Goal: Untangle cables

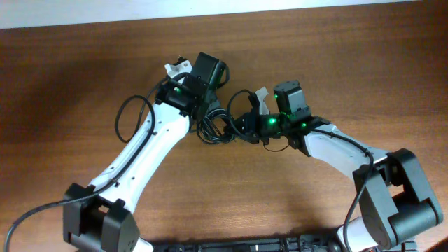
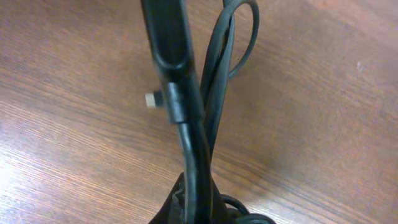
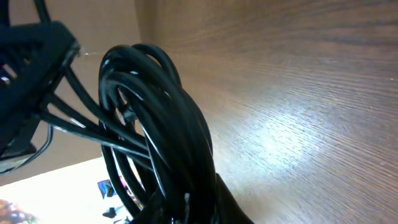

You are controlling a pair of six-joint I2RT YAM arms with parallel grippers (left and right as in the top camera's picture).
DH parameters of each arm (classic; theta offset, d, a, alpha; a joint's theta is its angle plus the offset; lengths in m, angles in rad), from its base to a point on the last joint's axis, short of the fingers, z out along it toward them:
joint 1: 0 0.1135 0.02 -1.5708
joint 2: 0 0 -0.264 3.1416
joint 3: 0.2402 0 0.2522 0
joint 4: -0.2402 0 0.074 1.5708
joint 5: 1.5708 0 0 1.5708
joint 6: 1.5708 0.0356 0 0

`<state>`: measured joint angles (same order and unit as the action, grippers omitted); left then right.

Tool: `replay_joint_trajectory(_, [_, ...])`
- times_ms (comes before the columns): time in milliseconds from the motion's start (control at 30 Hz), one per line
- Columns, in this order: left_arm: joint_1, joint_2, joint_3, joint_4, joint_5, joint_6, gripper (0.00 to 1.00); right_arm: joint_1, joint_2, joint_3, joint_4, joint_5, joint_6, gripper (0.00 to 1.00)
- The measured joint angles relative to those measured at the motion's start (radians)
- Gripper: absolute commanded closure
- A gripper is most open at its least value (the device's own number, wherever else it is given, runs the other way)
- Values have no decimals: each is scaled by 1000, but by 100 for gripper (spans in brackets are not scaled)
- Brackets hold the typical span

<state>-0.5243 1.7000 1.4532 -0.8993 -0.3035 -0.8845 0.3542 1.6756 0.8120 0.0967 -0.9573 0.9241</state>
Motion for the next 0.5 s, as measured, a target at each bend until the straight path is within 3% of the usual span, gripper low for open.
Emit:
replay_joint_trajectory(233, [-39, 43, 13, 3, -26, 7, 100, 9, 12, -13, 159, -23, 83, 88])
replay_joint_trajectory(500, [-52, 127, 26, -51, -16, 8, 100, 11, 14, -32, 188, -28, 181, 89])
